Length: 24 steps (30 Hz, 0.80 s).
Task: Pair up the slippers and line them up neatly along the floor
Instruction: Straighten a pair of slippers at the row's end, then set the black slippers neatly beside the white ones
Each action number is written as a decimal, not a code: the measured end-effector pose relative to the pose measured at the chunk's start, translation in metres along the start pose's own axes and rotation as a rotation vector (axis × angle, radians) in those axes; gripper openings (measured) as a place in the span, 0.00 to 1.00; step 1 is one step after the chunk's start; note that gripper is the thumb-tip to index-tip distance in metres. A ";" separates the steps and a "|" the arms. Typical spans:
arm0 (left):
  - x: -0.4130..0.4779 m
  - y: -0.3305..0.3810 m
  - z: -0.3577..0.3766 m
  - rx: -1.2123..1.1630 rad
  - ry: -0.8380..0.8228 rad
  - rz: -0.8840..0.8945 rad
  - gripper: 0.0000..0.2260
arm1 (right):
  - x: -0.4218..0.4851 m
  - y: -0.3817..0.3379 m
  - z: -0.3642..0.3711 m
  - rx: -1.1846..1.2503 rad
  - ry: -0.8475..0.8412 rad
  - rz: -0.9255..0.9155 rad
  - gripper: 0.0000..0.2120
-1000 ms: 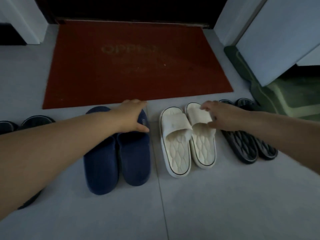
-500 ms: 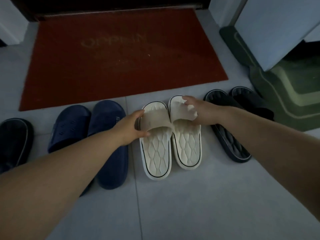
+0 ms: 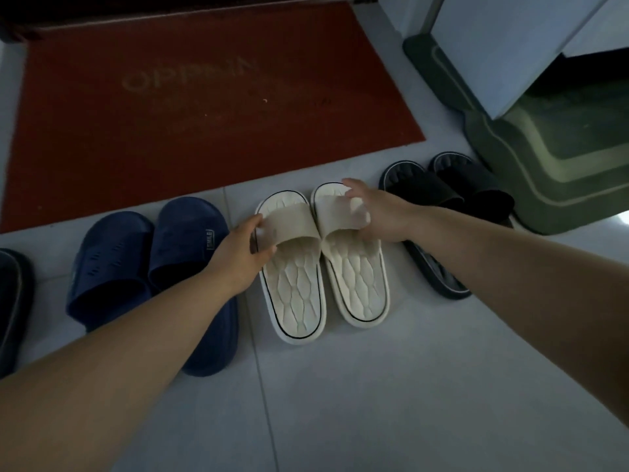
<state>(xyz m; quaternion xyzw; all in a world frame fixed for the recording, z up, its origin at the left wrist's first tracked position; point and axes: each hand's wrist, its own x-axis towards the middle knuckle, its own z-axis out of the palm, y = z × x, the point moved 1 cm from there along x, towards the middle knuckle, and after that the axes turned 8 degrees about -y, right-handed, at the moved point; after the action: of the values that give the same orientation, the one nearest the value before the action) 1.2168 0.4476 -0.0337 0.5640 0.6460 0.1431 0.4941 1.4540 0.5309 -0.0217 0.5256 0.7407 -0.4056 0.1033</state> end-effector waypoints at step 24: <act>-0.013 0.035 -0.013 0.021 -0.079 0.012 0.37 | -0.073 0.106 -0.028 -0.136 0.238 0.553 0.33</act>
<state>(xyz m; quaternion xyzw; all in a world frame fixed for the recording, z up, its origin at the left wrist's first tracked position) 1.2251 0.4522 0.0048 0.5783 0.6240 0.1168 0.5123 1.5844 0.5128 -0.0135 0.7428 0.6020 -0.2474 0.1572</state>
